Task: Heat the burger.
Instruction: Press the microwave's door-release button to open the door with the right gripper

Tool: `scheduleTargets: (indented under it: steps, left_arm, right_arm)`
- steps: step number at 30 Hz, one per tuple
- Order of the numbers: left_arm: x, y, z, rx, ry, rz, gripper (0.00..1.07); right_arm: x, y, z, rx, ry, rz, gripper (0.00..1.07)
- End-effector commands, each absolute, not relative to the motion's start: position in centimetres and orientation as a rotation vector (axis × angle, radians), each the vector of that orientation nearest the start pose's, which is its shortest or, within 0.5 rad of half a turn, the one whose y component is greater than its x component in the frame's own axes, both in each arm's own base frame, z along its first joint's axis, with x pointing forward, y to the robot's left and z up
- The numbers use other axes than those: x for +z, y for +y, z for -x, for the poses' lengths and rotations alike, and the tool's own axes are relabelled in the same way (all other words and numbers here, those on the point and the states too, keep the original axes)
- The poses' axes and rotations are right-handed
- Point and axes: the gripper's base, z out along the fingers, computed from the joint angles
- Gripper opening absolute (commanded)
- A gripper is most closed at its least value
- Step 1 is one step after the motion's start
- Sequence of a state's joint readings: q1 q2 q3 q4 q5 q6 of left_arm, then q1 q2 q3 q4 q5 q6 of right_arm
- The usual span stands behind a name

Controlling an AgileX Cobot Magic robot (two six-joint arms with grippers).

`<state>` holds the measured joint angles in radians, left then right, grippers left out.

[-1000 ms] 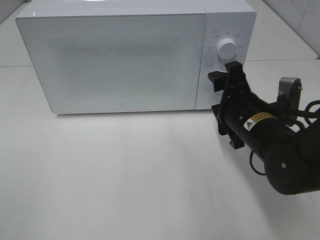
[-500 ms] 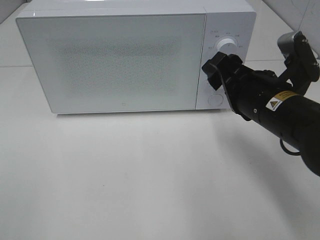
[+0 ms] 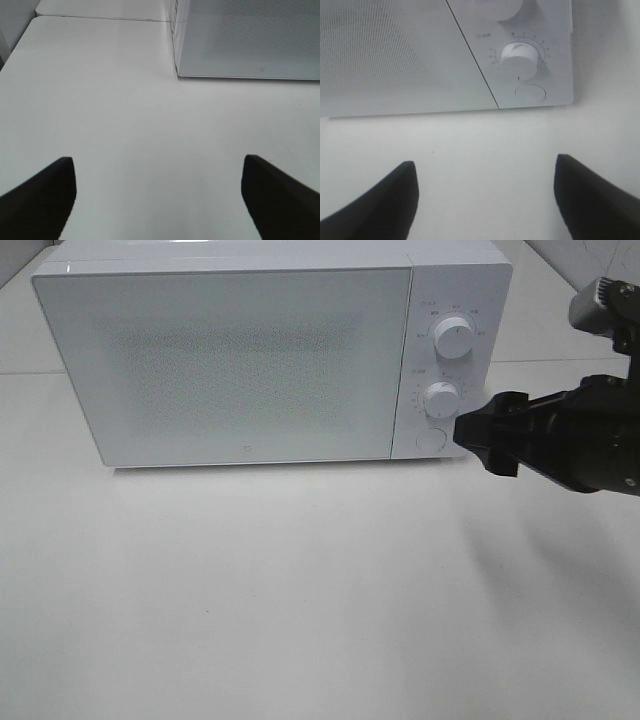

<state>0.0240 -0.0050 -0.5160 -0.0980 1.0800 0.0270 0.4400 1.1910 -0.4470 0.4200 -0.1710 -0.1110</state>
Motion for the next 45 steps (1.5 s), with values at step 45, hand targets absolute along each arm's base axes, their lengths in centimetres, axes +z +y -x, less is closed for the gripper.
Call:
scheduleTargets:
  steps: [45]
  left_arm:
    - [28.1, -0.8, 1.1, -0.09, 2.011, -0.002, 0.82]
  right_arm:
    - [29.5, -0.4, -1.9, 0.001, 1.999, 0.146, 0.76]
